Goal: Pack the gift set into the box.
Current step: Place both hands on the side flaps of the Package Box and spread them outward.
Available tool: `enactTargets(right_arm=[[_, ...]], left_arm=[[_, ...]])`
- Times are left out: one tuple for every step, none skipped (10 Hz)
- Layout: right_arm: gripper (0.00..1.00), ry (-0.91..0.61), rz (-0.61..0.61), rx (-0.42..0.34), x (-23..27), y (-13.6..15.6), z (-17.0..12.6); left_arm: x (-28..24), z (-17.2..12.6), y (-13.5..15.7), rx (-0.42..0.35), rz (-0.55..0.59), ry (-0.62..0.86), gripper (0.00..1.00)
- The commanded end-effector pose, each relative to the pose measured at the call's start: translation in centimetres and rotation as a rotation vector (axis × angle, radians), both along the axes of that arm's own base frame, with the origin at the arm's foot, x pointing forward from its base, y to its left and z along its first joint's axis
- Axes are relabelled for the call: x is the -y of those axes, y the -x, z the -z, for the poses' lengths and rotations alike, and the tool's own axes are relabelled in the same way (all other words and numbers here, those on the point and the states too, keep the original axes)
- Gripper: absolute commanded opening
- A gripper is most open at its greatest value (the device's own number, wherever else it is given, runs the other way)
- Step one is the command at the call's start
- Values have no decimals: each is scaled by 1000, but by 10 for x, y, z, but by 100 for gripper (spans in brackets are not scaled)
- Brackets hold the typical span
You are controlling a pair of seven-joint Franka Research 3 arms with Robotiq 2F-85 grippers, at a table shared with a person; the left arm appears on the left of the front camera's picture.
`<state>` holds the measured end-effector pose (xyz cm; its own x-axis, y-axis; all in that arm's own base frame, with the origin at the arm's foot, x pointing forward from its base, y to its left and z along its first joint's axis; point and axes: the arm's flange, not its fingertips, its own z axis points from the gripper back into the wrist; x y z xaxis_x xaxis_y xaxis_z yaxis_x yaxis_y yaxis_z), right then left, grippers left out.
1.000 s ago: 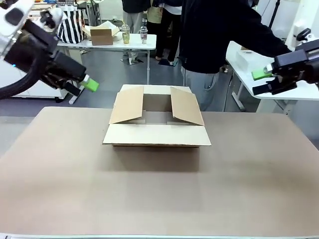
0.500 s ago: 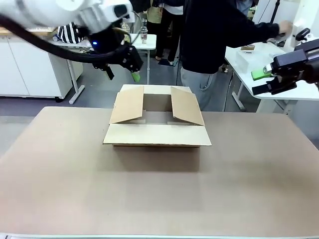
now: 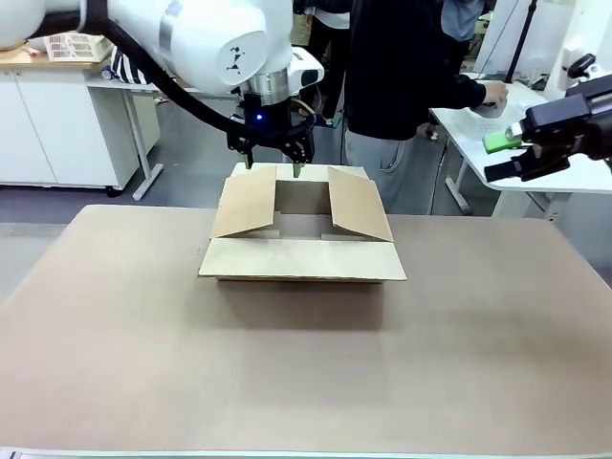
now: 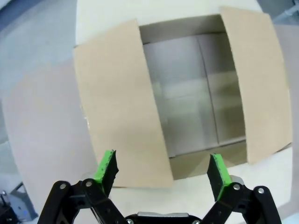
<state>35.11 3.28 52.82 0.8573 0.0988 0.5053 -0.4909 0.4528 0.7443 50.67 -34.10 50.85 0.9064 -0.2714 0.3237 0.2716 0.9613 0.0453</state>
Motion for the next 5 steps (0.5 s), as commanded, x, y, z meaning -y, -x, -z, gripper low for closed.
enactTargets(right_arm=[[100,-22,-11,31,-2,-2,1],[100,-22,-11,31,-2,-2,1],[100,-22,-11,31,-2,-2,1],[100,-22,-11,31,-2,-2,1],[100,-22,-11,31,-2,-2,1]], left_arm=[[-18,-24,14,22,-5,-57,100],[0,0,0,0,0,0,100],[-8,6,2,74,-237,76,100],[-4,22,0,118,-357,80,100],[5,44,-5,228,-470,61,100]])
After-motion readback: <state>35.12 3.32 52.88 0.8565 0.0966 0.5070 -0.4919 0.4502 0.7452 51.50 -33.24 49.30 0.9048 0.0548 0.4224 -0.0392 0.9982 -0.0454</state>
